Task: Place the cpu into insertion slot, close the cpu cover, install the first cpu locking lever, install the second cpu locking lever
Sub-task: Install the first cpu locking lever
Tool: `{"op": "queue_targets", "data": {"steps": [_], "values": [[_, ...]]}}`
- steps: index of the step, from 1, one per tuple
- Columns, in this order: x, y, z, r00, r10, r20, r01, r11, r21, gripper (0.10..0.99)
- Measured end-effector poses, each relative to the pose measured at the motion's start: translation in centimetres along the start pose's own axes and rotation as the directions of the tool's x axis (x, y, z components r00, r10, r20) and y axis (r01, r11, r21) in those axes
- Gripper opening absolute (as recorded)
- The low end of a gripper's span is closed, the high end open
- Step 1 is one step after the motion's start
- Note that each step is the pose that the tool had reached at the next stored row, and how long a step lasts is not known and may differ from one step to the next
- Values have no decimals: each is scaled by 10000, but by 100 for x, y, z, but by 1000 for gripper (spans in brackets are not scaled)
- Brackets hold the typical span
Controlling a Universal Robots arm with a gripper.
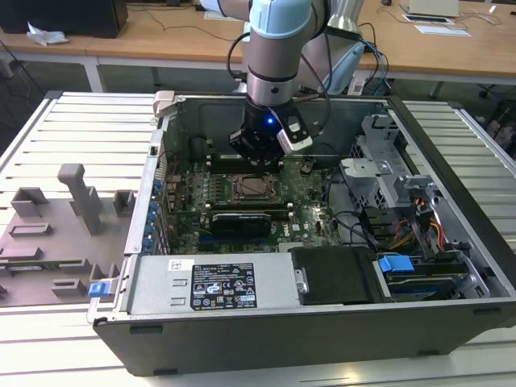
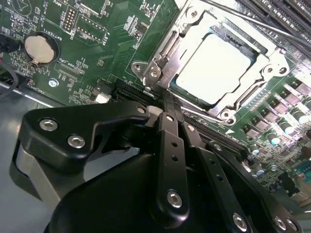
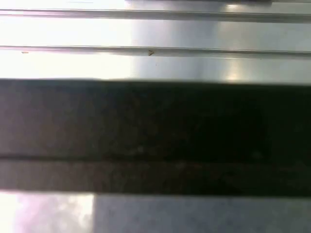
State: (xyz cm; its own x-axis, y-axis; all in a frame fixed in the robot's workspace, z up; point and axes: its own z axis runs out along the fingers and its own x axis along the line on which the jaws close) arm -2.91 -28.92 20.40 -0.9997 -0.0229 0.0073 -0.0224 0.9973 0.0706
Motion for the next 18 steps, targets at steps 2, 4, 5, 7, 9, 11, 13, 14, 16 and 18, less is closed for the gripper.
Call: {"op": "queue_targets", "data": {"steps": [2, 4, 5, 7, 9, 11, 13, 14, 16, 18], "values": [[1, -33, -3, 10000, 2, -1, -2, 10000, 8, 106], [2, -67, -6, 10000, 1, -1, -1, 10000, 18, 106], [2, -73, -6, 10000, 2, -1, -2, 10000, 23, 106], [2, -74, -5, 10000, 3, -1, -3, 10000, 38, 106], [3, -69, -5, 10000, 4, -2, -4, 10000, 43, 106], [3, -58, -6, 10000, 2, 3, -2, 10000, 37, 106], [13, -1, -16, 10000, 1, 7, -1, 10000, 41, 106], [15, 20, -14, 10000, 3, 7, -3, 10000, 39, 106], [17, 50, -13, 10000, 3, 6, -3, 10000, 41, 106], [15, 60, -11, 10000, -1, 5, 1, 10000, 41, 106]]}}
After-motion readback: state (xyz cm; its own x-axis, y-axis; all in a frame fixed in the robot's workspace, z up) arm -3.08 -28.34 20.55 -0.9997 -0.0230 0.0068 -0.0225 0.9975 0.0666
